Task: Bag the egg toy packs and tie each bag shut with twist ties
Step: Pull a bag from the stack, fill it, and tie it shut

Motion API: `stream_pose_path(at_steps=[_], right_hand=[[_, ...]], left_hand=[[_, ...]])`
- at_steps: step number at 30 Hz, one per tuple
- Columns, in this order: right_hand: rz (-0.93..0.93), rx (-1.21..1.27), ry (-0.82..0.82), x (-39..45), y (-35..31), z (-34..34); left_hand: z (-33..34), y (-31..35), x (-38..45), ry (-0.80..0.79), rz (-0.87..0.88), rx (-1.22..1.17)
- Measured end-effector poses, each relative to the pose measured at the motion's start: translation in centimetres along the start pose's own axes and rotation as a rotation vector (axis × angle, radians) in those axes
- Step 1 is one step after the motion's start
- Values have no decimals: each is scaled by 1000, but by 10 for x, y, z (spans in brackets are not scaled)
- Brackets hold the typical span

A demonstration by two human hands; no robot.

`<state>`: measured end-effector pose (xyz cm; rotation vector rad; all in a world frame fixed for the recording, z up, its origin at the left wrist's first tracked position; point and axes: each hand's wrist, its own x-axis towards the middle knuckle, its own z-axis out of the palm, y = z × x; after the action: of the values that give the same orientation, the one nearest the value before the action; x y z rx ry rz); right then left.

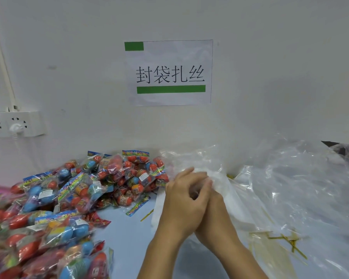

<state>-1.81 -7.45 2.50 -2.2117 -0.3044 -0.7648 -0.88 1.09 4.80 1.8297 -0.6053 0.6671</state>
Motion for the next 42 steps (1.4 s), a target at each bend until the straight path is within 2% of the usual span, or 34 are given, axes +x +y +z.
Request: stream_pose_path(at_steps=[2,4,6,8,10,12,17,25,31,34,36,38,40,42], right_hand=[[57,76,88,2,1,-3],[157,204,170,2,3,-6],[199,296,212,4,5,-6],[211,379,210,4,3,-4],[207,430,215,4,1,-2],[214,440,240,4,1,-2],[281,465,371,7,8,-8],[374,442,506,11,15,-6],[495,296,403,11,23,-15],[516,193,335,11,24,-21],[528,178,310,11,24,-24],[535,194,292,11,24,-26],[514,236,260,11,22,-25],[465,284,228,11,20,-23]], left_hand=[[-1,0,1,103,5,-20],[-4,-2,3,275,-55,-44],[-8,-8,5,343,-274,-72],[-8,-13,7,209,-562,-261],[-3,-16,4,37,-712,-406],[2,-16,0,0,-693,-383],[3,-19,-3,-17,-554,-133],[8,-19,-4,-65,-447,-76],[5,-5,-6,-151,-157,-92],[4,-5,-6,-167,-96,-72],[3,-6,-6,-128,-112,-45],[3,-8,-5,15,-207,-34],[2,-9,-2,110,-386,-97],[4,-11,-1,31,-607,-201]])
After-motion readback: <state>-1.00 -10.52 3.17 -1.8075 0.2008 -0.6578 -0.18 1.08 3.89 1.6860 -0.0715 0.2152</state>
